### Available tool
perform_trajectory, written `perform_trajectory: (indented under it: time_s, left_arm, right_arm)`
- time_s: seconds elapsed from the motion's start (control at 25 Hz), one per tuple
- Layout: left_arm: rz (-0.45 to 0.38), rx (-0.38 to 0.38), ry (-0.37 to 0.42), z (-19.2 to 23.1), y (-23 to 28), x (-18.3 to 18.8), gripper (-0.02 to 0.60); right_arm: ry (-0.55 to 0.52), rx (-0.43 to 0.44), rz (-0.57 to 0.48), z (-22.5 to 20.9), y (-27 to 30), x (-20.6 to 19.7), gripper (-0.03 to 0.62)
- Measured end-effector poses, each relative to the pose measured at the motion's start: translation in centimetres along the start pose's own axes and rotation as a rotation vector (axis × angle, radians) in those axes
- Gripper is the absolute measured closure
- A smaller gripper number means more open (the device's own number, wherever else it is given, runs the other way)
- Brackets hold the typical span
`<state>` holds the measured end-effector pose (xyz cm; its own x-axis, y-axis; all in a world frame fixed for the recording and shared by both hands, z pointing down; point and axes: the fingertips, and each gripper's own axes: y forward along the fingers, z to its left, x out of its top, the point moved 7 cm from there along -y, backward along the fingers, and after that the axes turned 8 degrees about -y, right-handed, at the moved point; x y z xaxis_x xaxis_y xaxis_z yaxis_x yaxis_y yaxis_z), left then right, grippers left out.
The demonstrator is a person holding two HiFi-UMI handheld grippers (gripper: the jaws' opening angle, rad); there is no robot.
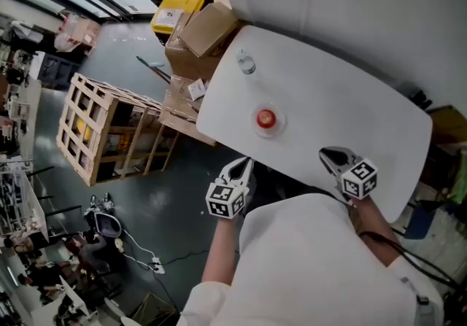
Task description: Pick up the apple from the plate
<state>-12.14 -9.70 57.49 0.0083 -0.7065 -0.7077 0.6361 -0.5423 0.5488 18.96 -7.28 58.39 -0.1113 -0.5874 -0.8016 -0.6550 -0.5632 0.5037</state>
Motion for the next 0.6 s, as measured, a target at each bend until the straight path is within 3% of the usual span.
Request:
perform_trajectory:
  time_s: [0.24,0.6]
  left_arm:
    - [0.037,-0.050,0.068,1.3,2.2,1.5,0.580]
    - [0.136,-0.185,0.167,3.8,5.7,3.0,0.578]
  right_arm:
    - [0.038,-0.053,-0.009,-0.4,0.6,-0.2,0.548]
    - [0.111,-0.191,-0.036,0.8,1.6,0.6,0.548]
